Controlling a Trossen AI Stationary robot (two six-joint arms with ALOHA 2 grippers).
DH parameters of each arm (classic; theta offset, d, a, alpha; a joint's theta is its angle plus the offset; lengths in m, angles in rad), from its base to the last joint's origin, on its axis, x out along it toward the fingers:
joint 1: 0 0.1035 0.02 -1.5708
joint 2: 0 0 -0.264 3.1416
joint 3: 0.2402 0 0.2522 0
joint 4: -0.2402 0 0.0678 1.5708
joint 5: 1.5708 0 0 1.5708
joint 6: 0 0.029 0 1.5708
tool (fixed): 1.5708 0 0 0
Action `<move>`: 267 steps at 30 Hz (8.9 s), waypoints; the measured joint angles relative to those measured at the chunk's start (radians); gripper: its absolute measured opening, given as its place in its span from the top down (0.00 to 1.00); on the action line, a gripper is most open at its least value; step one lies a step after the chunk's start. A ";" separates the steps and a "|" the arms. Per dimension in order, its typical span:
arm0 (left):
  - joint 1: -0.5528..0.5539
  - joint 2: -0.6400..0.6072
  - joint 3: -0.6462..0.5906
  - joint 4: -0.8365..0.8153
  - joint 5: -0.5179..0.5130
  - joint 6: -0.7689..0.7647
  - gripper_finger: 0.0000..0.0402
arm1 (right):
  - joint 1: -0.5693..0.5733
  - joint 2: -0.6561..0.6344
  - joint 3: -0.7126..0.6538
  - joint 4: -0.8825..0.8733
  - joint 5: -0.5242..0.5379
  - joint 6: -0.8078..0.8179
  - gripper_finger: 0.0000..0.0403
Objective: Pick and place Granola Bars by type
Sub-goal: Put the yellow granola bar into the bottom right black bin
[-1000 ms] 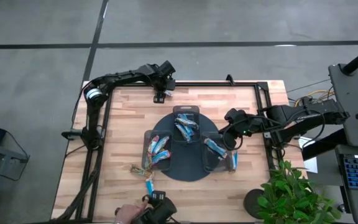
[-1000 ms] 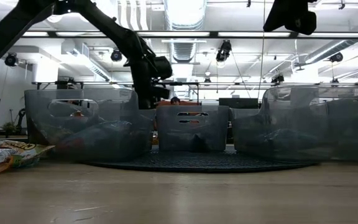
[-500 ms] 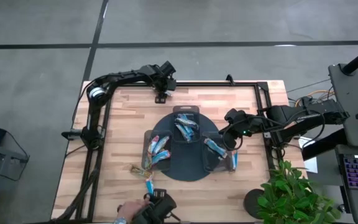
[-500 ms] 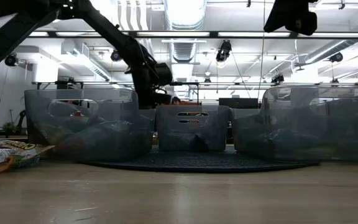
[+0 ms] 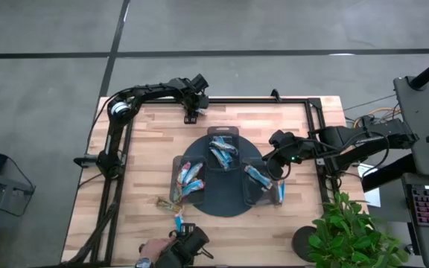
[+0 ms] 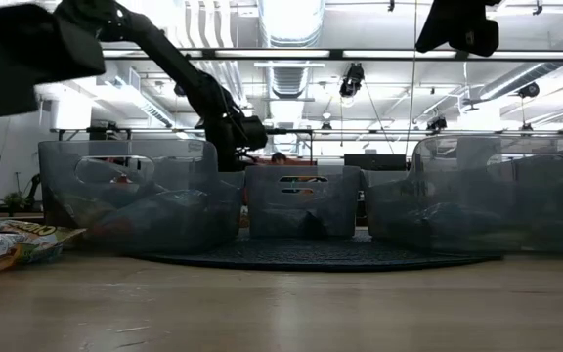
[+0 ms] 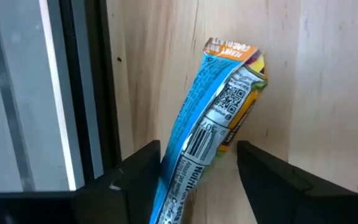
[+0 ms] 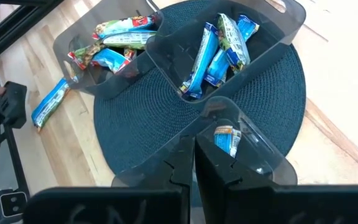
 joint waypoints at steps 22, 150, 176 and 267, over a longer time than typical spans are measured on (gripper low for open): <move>-0.009 -0.089 0.145 -0.179 0.016 -0.150 0.92 | 0.000 0.000 -0.003 0.004 0.002 -0.010 0.98; -0.731 0.057 0.326 0.392 0.386 -0.913 0.79 | 0.000 -0.359 0.040 -0.054 0.175 -0.228 0.98; -0.731 0.054 0.327 0.323 0.374 -0.904 0.62 | 0.000 -0.359 0.040 -0.053 0.175 -0.228 0.98; -0.922 -1.140 -0.555 -0.067 0.181 -1.107 1.00 | 0.000 -0.314 0.032 -0.053 0.148 -0.231 0.98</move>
